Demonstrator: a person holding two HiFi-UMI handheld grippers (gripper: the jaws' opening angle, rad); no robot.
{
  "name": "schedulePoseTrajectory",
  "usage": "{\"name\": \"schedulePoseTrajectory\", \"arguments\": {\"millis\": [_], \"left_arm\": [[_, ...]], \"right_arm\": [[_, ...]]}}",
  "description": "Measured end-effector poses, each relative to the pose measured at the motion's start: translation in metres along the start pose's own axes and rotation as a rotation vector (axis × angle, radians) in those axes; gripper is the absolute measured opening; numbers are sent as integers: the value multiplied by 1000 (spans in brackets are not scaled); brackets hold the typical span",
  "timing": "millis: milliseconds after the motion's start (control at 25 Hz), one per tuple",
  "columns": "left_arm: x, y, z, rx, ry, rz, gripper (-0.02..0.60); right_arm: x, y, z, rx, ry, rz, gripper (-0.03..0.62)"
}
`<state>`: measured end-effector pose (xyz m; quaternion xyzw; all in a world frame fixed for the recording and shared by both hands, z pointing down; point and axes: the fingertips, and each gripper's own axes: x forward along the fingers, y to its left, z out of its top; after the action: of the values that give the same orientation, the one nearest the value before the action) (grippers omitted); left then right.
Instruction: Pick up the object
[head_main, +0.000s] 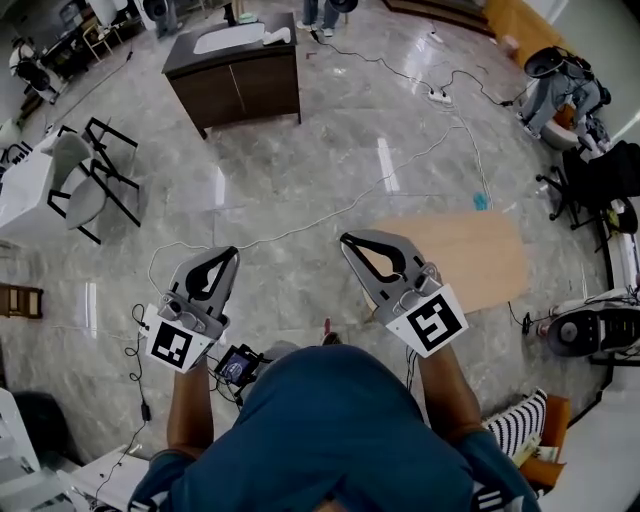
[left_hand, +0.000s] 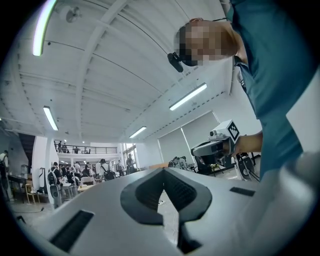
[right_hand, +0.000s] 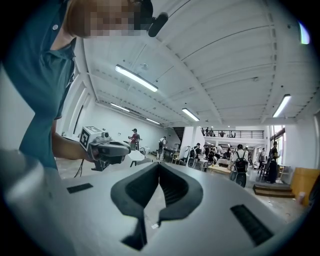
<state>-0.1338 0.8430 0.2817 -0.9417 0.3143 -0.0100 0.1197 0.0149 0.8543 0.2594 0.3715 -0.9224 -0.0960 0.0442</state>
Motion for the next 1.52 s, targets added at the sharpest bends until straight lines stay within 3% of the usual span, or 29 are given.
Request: {"name": "schedulePoseTrajectory", "arguments": {"millis": [320,1160,1520], "left_arm": [[20,26,-11,-8,12,-14,3],[41,158,-40,-43,-51,-175,5],[65,178,-56,-65,-49,-195,3]], "right_arm": [[28,-20,-9,16,9,5,15],[153,-54,-1,-3,49,-167,15],[173,-81,-14,-5,74,-169,15]]}}
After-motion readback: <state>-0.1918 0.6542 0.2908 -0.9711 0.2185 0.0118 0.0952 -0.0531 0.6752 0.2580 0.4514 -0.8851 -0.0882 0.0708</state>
